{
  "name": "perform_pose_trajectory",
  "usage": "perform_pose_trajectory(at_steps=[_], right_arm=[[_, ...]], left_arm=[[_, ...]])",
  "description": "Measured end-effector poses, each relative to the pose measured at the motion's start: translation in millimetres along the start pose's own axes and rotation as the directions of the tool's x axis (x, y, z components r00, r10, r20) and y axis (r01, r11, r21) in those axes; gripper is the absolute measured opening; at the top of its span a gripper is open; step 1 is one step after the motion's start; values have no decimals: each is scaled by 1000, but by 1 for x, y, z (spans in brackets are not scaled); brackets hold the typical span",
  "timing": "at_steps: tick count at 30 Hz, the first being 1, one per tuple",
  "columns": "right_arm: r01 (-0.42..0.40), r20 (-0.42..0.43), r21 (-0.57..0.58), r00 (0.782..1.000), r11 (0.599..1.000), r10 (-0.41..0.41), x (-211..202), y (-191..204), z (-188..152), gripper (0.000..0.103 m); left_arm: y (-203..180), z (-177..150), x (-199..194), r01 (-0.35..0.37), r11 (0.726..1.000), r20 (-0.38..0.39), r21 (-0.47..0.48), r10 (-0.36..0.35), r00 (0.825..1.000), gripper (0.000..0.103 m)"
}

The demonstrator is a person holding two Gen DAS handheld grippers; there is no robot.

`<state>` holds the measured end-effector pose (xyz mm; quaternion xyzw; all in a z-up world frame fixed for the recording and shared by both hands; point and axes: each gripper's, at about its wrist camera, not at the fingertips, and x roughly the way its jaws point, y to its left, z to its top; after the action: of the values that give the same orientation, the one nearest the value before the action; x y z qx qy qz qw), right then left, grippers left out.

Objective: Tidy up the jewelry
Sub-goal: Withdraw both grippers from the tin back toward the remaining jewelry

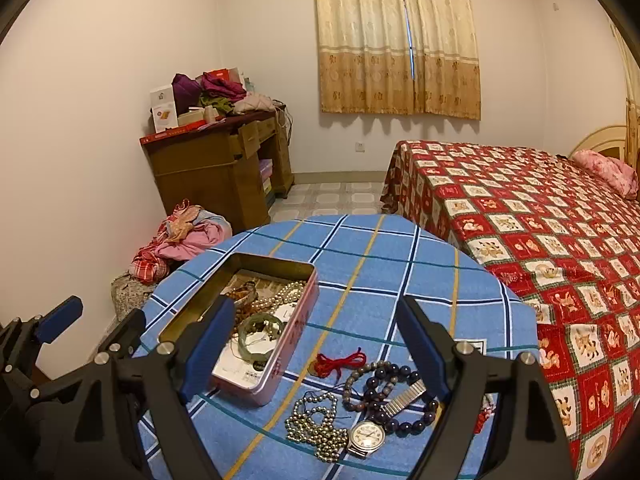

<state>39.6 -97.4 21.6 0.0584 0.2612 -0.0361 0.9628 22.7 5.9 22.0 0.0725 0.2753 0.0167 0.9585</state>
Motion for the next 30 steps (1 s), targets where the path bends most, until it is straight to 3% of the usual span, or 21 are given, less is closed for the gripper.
perform_pose_trajectory(at_steps=[7, 13, 14, 16, 17, 19, 20, 26, 30], right_arm=[[2, -14, 11, 1000, 1000, -2, -1, -10, -3, 85], [19, -51, 10, 999, 1000, -18, -5, -47, -18, 84], [24, -58, 20, 998, 1000, -23, -6, -54, -21, 82], [40, -91, 64, 995, 997, -34, -6, -79, -29, 66], [49, -116, 99, 993, 994, -38, -5, -93, -34, 60], [43, -161, 158, 987, 986, -17, -1, -114, -42, 39], [36, -181, 182, 983, 983, -3, 1, -120, -46, 37], [-89, -234, 219, 962, 972, 140, 11, -120, -60, 37], [-115, -275, 191, 947, 975, 165, 20, -111, -66, 37]], left_arm=[[-8, -3, 0, 17, 1000, 1, 15, -17, 1000, 69], [-6, -15, 4, 123, 991, -31, 44, -122, 992, 69], [-5, -19, 5, 136, 989, -34, 49, -135, 990, 68], [-6, -27, 6, 167, 984, -38, 65, -165, 986, 68], [-7, -33, 7, 189, 979, -43, 78, -186, 982, 68], [-13, -41, 10, 223, 970, -60, 99, -218, 974, 68], [-17, -46, 11, 250, 962, -77, 107, -243, 967, 68], [-39, -61, 19, 377, 921, -164, 101, -358, 919, 68], [-41, -63, 18, 400, 910, -174, 111, -378, 909, 68]])
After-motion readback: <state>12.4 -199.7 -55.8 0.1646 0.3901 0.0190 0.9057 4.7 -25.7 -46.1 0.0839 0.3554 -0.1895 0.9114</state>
